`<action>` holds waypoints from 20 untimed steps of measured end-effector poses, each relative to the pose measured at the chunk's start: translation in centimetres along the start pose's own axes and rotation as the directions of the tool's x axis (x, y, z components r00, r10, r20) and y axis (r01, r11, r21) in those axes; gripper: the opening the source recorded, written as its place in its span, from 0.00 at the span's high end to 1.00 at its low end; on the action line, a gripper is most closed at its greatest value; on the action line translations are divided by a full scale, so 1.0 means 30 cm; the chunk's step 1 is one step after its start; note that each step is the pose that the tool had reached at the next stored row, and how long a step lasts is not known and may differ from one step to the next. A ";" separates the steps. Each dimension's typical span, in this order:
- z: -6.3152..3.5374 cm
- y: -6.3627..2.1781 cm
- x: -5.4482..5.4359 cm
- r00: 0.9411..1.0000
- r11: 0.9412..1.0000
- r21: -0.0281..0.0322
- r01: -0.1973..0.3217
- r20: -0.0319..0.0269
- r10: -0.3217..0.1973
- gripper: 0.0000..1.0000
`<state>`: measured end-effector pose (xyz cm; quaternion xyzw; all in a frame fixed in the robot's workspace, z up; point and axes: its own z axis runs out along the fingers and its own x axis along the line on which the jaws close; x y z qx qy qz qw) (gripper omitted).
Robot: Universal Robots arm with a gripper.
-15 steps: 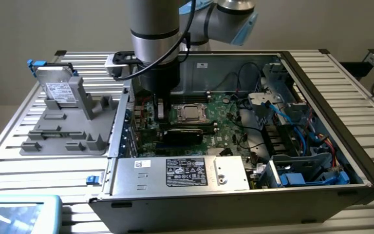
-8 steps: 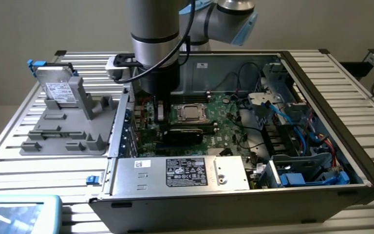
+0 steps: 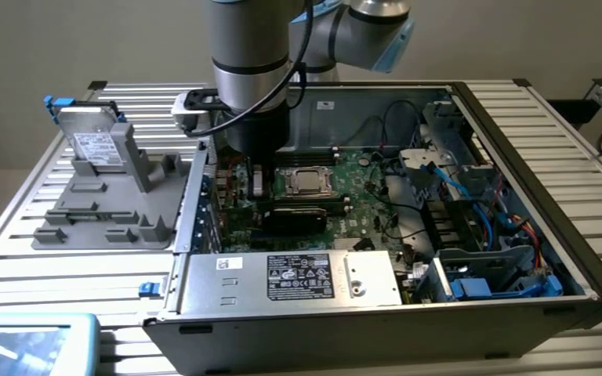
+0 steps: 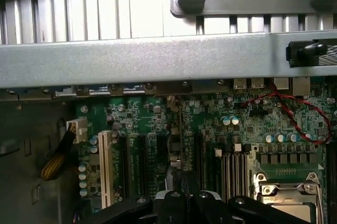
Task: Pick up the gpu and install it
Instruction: 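Press down on the gpu until it lock into place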
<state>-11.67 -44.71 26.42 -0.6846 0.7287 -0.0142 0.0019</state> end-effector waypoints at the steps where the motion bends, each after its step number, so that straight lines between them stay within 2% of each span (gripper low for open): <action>1: -0.001 -0.001 0.001 1.000 1.000 -0.002 -0.002 0.001 0.002 0.88; 2: -0.008 0.000 0.002 1.000 1.000 -0.004 -0.005 0.003 0.005 0.88; 4: -0.034 -0.001 0.004 1.000 1.000 -0.008 -0.007 0.000 0.007 0.88; 7: -0.064 -0.011 0.005 1.000 1.000 -0.011 -0.007 0.000 0.007 0.88; 13: -0.062 -0.090 0.007 1.000 1.000 -0.012 -0.007 0.000 0.007 0.88; 17: -0.039 -0.094 0.013 1.000 1.000 -0.013 -0.011 0.001 0.011 0.88; 20: -0.022 -0.101 0.013 1.000 1.000 -0.013 -0.013 0.007 0.013 0.88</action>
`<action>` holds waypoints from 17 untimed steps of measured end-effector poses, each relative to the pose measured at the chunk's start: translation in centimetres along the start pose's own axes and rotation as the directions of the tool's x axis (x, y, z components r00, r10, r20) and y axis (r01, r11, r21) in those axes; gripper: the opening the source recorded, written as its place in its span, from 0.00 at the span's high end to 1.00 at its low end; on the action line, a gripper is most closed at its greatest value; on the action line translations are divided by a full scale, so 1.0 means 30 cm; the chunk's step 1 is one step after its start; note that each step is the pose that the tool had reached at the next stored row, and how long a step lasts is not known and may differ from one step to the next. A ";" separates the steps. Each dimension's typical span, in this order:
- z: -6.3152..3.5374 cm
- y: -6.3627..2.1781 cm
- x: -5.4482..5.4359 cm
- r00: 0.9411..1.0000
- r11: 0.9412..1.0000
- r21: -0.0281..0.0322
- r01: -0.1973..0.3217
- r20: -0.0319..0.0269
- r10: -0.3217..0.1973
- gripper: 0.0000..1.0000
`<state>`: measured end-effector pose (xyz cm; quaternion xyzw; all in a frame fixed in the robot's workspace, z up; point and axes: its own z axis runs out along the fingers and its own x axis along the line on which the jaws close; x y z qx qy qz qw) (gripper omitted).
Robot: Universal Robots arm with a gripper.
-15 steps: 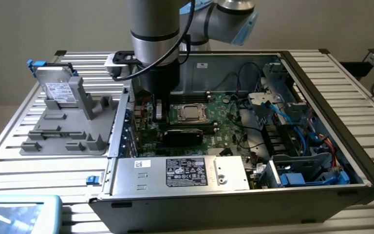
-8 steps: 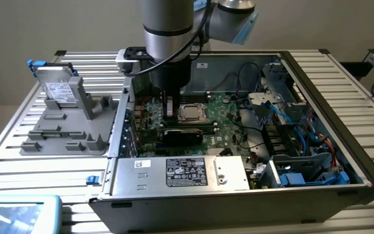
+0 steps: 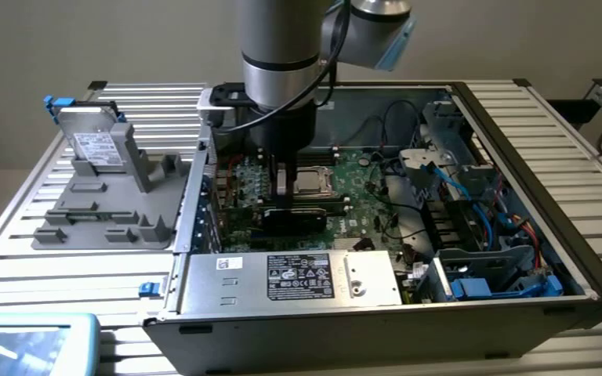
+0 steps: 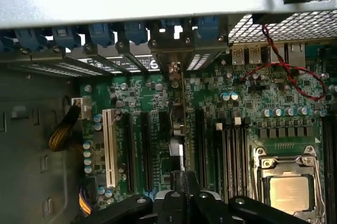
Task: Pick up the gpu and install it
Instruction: 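Press down on the gpu until it lock into place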
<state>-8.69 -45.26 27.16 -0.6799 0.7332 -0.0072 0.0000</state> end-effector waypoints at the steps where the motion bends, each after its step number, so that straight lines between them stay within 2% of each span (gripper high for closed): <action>1: 0.006 -0.001 0.000 1.000 1.000 0.000 -0.001 0.001 0.001 0.88; 3: 0.015 -0.001 0.000 1.000 1.000 -0.002 -0.004 0.002 0.004 0.88; 7: 0.030 -0.001 0.000 1.000 1.000 -0.010 -0.006 0.000 0.006 0.88; 9: 0.026 -0.001 -0.001 1.000 1.000 -0.014 -0.007 0.001 0.007 0.88; 11: 0.005 0.000 -0.001 1.000 1.000 -0.014 -0.009 0.003 0.009 0.88; 12: -0.012 -0.001 -0.001 1.000 1.000 -0.015 -0.008 0.001 0.008 0.88; 17: -0.088 0.007 0.001 1.000 1.000 -0.016 -0.008 0.001 0.008 0.88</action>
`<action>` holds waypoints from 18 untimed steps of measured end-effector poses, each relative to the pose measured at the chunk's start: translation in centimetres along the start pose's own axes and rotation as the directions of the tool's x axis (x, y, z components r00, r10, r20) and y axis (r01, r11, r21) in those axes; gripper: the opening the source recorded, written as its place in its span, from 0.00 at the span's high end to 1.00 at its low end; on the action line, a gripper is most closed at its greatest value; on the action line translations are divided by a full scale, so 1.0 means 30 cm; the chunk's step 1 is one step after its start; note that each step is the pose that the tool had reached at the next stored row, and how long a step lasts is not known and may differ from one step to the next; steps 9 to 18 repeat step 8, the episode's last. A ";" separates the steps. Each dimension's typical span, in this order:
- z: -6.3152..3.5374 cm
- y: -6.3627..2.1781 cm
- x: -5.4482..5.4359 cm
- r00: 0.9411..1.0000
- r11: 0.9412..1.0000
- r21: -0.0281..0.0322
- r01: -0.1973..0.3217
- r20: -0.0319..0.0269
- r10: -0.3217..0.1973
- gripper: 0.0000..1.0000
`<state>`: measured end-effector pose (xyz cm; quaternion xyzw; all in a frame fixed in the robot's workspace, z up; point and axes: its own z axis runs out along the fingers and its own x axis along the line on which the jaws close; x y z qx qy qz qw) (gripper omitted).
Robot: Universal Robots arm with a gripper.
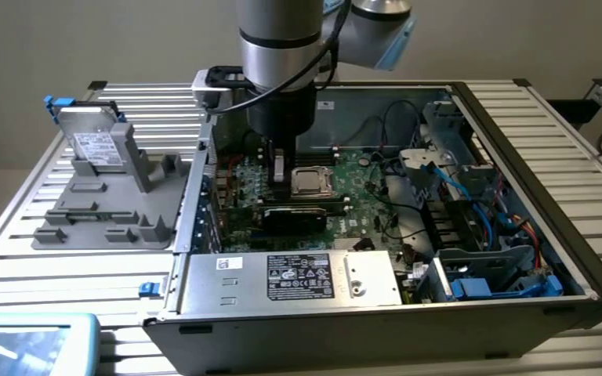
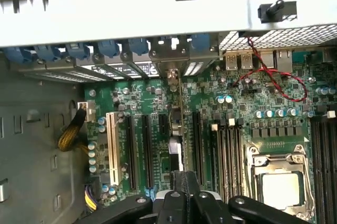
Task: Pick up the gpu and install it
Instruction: 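Press down on the gpu until it lock into place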
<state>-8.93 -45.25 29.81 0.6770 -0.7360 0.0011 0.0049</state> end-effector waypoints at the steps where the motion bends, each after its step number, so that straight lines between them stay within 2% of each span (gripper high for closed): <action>1: -0.006 0.002 0.000 1.000 1.000 0.000 0.000 0.000 0.000 0.88; 18: -0.007 0.002 0.000 1.000 1.000 0.000 0.000 0.000 0.000 0.88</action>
